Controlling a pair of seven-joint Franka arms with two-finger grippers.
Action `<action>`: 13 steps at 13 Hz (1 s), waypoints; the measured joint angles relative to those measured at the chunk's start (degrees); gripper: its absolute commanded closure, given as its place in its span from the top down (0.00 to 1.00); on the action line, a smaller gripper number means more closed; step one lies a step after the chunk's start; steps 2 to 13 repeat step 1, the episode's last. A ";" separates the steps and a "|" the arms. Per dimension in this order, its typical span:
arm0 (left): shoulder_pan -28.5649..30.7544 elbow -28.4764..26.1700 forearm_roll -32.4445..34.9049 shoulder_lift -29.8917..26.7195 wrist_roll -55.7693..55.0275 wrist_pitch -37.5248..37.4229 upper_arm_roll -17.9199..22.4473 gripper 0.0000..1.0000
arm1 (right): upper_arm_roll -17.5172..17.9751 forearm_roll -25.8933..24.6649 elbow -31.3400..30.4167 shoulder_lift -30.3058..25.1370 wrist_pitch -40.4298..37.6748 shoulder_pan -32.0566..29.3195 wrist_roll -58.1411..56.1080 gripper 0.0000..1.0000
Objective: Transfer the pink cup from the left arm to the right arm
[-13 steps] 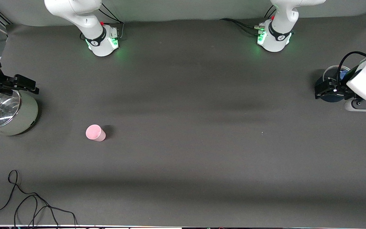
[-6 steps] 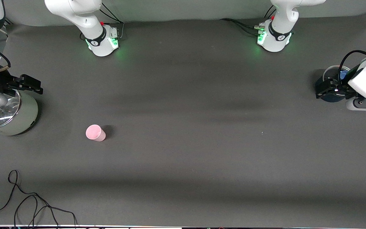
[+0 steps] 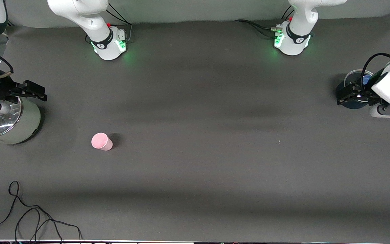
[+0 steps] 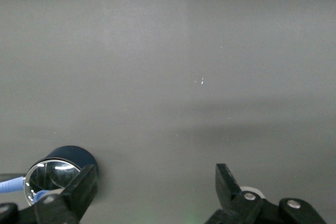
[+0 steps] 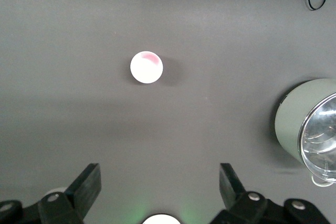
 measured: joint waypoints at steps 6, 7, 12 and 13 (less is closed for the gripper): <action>0.00 0.15 0.00 0.00 0.00 0.00 0.00 1.00 | 0.00 0.00 0.00 0.00 0.00 0.00 0.00 1.00; 0.00 0.15 0.00 0.00 0.00 0.00 0.00 1.00 | 0.00 0.00 0.00 0.00 0.00 0.00 0.00 1.00; 0.00 0.15 0.00 0.00 0.00 0.00 0.00 1.00 | 0.00 0.00 0.00 0.00 0.00 0.00 0.00 1.00; 0.00 0.15 0.00 0.00 0.00 0.00 0.00 1.00 | 0.00 0.00 0.00 0.00 0.00 0.00 0.00 1.00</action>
